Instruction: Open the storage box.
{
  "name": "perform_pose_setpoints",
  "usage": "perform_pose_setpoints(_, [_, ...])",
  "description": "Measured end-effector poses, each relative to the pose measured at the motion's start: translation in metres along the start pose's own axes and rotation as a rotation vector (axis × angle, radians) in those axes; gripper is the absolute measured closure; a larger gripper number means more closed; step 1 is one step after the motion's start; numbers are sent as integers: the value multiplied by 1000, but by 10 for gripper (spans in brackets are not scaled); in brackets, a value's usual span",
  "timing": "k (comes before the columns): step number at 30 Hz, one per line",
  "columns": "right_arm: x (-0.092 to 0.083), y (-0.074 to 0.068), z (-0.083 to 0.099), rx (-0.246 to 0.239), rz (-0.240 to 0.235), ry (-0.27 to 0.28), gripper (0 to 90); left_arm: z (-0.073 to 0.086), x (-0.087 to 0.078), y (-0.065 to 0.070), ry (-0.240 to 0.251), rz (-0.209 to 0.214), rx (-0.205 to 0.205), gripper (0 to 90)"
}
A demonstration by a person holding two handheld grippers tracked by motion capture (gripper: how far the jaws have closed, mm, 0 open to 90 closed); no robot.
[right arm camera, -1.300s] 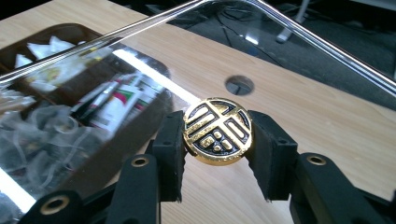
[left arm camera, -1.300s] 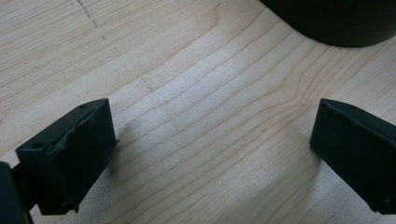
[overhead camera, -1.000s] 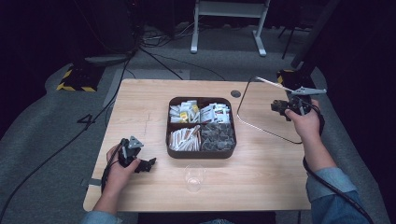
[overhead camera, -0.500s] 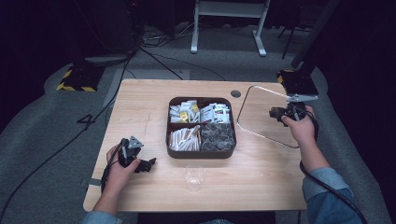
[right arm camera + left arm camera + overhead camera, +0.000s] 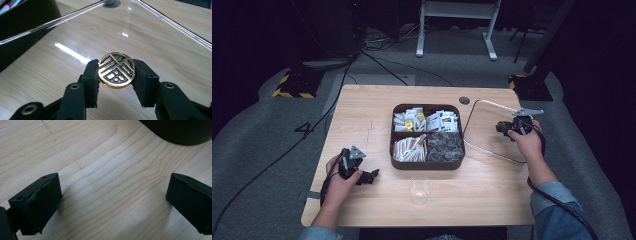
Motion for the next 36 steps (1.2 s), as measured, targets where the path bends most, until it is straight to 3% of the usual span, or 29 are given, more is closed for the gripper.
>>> perform_pose_setpoints(17, [19,-2,6,-30,20,-28,586,0,0,0,-2,0,0,6])
perform_pose_setpoints(36, [28,-1,11,-3,11,-42,584,0,0,0,-1,-1,-1,6])
Point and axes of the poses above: each handheld gripper's, and its own axes: x roughly forward along the jaws, z roughly out of its underside, y roughly to its right, the point moved 3 cm from there along x, roughly forward along the jaws, and after that the axes turned 15 degrees about -y, right-handed, at the moved point
